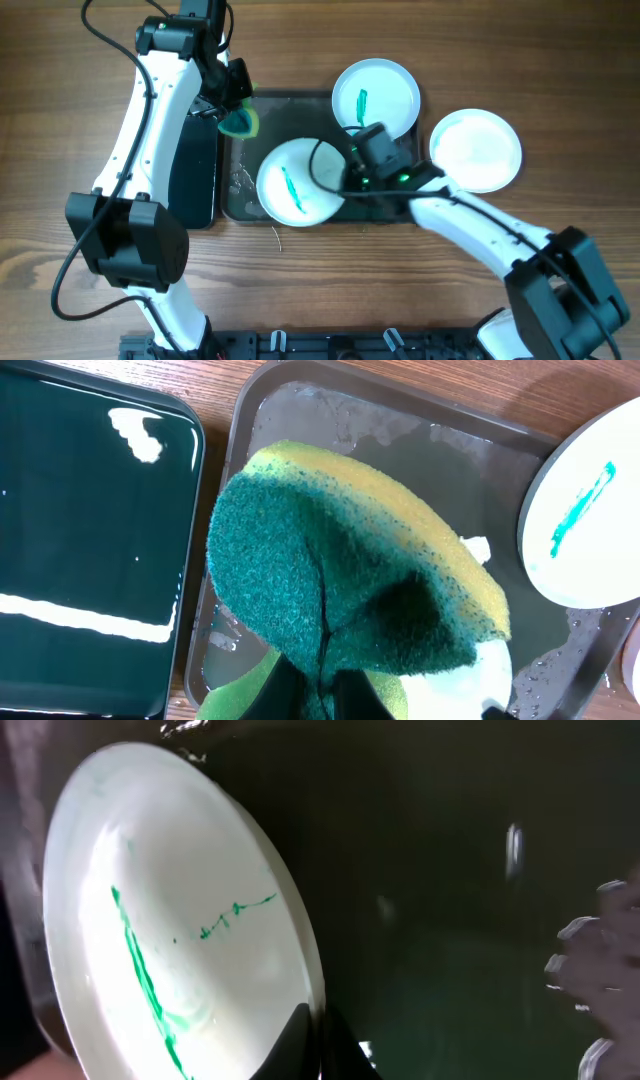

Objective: Clean dirty plates on tray and stack at the side
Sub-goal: 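Move right gripper to grasp the lower-right white plate's rim, then scrub the held plate with the sponge in the left gripper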

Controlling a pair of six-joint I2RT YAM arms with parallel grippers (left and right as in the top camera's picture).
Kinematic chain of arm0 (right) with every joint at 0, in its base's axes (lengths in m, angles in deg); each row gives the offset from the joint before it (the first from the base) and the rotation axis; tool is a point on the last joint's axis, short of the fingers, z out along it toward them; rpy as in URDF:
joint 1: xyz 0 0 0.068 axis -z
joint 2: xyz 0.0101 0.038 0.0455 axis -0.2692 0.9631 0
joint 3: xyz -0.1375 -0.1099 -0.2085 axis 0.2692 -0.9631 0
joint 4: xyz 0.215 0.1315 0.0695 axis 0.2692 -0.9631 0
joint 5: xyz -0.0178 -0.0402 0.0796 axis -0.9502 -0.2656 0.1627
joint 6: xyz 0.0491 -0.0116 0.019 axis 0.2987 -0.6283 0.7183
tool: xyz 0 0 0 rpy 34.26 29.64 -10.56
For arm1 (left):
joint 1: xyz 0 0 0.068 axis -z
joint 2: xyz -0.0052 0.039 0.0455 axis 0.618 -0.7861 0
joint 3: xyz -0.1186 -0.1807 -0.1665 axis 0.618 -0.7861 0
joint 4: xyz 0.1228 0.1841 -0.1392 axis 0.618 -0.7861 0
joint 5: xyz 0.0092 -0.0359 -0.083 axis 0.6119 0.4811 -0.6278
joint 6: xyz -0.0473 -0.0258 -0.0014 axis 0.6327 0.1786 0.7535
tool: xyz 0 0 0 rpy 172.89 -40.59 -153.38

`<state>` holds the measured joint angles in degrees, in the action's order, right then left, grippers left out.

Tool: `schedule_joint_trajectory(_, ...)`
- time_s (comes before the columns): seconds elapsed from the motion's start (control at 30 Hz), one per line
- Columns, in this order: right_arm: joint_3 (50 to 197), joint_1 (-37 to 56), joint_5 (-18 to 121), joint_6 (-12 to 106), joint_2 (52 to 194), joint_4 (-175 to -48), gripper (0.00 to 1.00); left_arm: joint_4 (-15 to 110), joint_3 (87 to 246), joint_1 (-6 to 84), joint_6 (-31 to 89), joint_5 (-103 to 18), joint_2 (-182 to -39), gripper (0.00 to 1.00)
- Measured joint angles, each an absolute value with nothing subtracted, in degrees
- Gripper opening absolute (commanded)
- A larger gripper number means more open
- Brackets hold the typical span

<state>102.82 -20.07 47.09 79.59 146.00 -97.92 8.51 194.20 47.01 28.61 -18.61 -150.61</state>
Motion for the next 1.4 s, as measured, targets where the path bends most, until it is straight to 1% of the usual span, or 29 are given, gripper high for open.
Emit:
schedule_joint_trajectory(0.13, 102.84, -25.64, 36.05, 84.29, 146.07, -92.32, 0.04, 8.51, 194.2, 47.01, 28.61, -18.63, -150.61, 0.04)
schedule_joint_trajectory(0.23, 103.12, -26.62, 32.71, 85.58, 148.1, -88.95, 0.05, 8.51, 194.2, 47.01, 28.61, -18.61, -150.61, 0.04)
schedule_joint_trajectory(0.27, 103.15, -26.62, 32.67, 85.78, 148.98, -88.61, 0.07, 8.51, 194.2, 47.01, 28.61, -18.63, -150.61, 0.04)
schedule_joint_trajectory(0.3, 103.15, -26.56, 32.58, 86.0, 150.51, -88.63, 0.13, 8.51, 194.2, 47.01, 28.61, -18.61, -150.61, 0.04)
schedule_joint_trajectory(0.33, 103.12, -26.58, 32.69, 86.24, 151.58, -88.61, 0.24, 8.49, 194.2, 47.01, 28.61, -18.61, -150.61, 0.04)
schedule_joint_trajectory(0.37, 103.12, -26.58, 32.91, 85.91, 152.08, -88.63, 0.3, 8.49, 194.2, 47.01, 28.61, -18.61, -150.61, 0.04)
schedule_joint_trajectory(0.4, 103.15, -26.58, 33.23, 85.84, 152.25, -88.69, 0.33, 8.51, 194.2, 47.01, 28.61, -18.61, -150.61, 0.04)
schedule_joint_trajectory(0.5, 105.44, -26.32, 35.48, 82.56, 152.3, -92.82, 0.34, 8.51, 194.2, 47.01, 28.61, -18.61, -150.61, 0.04)
schedule_joint_trajectory(0.57, 109.09, -25.07, 38.72, 76.51, 152.34, -97.54, 0.34, 8.47, 194.2, 47.01, 28.61, -18.61, -150.61, 0.04)
schedule_joint_trajectory(0.63, 113.33, -21.94, 40.69, 71.53, 152.39, -101.37, 0.34, 8.33, 194.2, 47.01, 28.61, -18.61, -150.61, 0.04)
schedule_joint_trajectory(0.77, 122.25, -13.99, 51.48, 54.37, 156.04, -107.82, 0.33, 8.33, 194.2, 47.01, 28.61, -18.61, -150.61, 0.04)
schedule_joint_trajectory(0.87, 126.29, -11.89, 57.82, 46.28, 161.57, -111.05, 0.31, 8.33, 194.2, 47.01, 28.61, -18.61, -150.61, 0.04)
schedule_joint_trajectory(0.93, 126.6, -12.52, 60.29, 43.75, 164.91, -111.05, 0.31, 8.31, 194.2, 47.01, 28.61, -18.61, -150.61, 0.04)
schedule_joint_trajectory(1.07, 126.58, -13.92, 62.48, 42.54, 168.03, -111.05, 0.26, 8.31, 194.2, 47.01, 28.61, -18.61, -150.61, 0.04)
schedule_joint_trajectory(1.17, 126.58, -14.01, 62.83, 43.72, 168.21, -110.75, 0.15, 8.31, 194.2, 47.01, 28.61, -18.61, -150.61, 0.04)
schedule_joint_trajectory(1.2, 126.58, -14.01, 62.81, 44.25, 168.21, -110.62, 0.09, 8.31, 194.2, 47.01, 28.61, -18.63, -150.61, 0.04)
schedule_joint_trajectory(1.23, 126.6, -13.97, 62.78, 45.52, 168.21, -110.57, 0.07, 8.33, 194.2, 47.01, 28.61, -18.61, -150.61, 0.04)
schedule_joint_trajectory(1.4, 125.46, -13.97, 62.28, 53.36, 168.21, -109.19, 0.09, 8.27, 194.05, 47.01, 28.61, -18.61, -150.61, 0.04)
